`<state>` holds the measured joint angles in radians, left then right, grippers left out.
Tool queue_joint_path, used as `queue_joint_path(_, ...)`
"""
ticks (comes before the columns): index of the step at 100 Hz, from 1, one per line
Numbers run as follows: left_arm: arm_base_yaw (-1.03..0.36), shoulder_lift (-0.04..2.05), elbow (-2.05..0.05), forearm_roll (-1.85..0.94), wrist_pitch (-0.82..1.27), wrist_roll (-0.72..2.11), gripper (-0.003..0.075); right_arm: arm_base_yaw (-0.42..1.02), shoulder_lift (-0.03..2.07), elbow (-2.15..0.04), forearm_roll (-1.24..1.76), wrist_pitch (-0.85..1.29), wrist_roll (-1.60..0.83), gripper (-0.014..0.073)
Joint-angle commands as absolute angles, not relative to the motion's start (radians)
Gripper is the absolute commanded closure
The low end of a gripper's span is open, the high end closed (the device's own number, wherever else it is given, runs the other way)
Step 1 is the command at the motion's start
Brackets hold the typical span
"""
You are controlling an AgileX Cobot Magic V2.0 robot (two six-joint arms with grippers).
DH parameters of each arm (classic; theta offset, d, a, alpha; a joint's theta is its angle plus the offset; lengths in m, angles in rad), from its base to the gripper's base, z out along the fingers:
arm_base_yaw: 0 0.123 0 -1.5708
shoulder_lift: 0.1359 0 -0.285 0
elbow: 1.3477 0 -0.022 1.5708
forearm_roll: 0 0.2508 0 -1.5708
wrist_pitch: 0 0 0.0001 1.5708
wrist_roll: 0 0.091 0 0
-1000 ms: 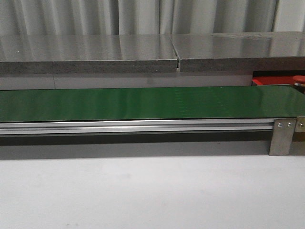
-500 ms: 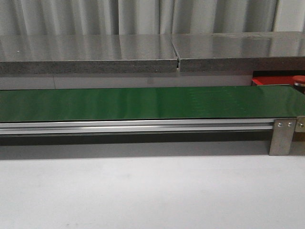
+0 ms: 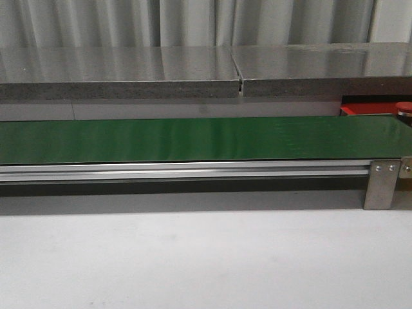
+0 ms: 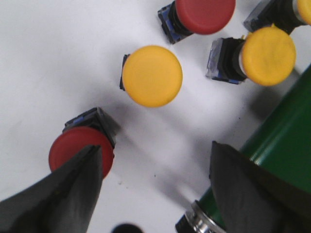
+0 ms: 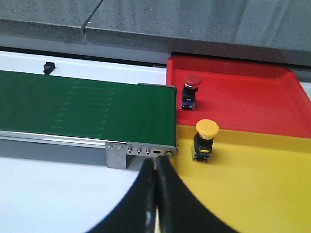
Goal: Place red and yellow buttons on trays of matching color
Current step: 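Lower the left gripper onto another yellow button and grasp it, then lift the yellow button toward the green belt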
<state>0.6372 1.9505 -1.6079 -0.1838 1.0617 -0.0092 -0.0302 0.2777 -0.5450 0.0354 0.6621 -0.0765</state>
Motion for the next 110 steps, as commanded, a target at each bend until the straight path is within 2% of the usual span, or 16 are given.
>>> queue_joint_path(1,0.640,1.939,-1.683,-0.201,1.054,0.000,0.0246,-0.031,0.288,-0.570,0.035,0.585,-0.087,0.0717)
queue_joint_path(53,0.640,2.096,-1.797,-0.202,1.029,0.010,0.0253,-0.031,0.288,-0.570,0.035,0.585,-0.087,0.0717)
queue_joint_path(86,0.640,2.096,-1.797,-0.204,1.004,0.039,0.0470,-0.031,0.288,-0.570,0.035,0.585,-0.087,0.0717)
queue_joint_path(98,0.636,2.082,-1.797,-0.206,1.004,0.043,0.0510,-0.031,0.288,-0.570,0.035,0.585,-0.087,0.0717)
queue_joint_path(110,0.622,2.032,-1.797,-0.209,1.004,0.096,0.0512,-0.031,0.288,-0.570,0.035,0.585,-0.087,0.0717)
